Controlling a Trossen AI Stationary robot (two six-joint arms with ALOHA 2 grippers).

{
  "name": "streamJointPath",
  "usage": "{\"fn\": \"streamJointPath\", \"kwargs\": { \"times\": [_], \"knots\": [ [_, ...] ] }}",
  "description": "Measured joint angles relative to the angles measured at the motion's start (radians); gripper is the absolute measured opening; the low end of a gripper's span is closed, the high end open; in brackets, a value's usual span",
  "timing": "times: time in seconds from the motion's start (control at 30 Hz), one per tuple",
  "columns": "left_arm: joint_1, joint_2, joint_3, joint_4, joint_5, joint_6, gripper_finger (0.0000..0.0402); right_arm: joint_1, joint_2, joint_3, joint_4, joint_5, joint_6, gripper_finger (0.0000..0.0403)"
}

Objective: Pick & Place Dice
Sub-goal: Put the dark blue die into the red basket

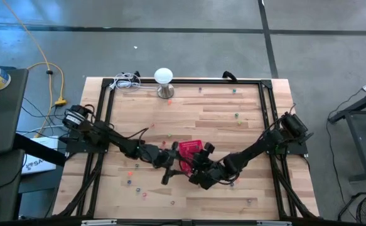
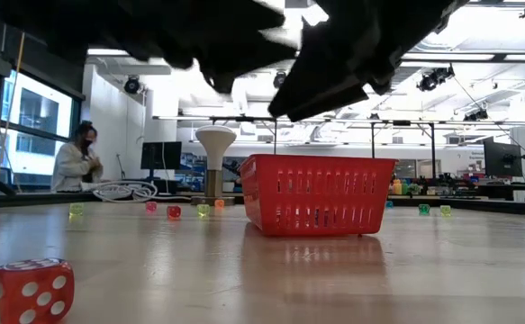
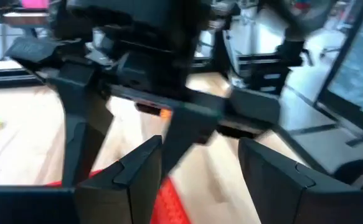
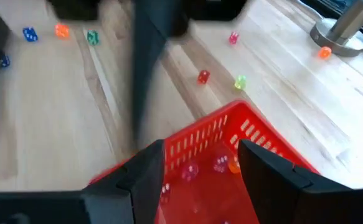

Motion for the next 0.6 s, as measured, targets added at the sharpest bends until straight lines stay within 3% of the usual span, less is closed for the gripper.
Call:
{"fn": "streamJointPath", "kwargs": {
  "times": [0.3,0.6],
  "knots": [
    [-0.130,-0.108,0.000,-0.312,0.001,-0.125,0.0204,0.140,-0.053,0.000,-0.207,0.000,0.303,0.0195],
    [-0.275,-0.109,0.000,-0.439,0.001,-0.232,0.0204,0.356,-0.054,-0.001,-0.327,-0.001,0.641,0.0195]
  ]
}}
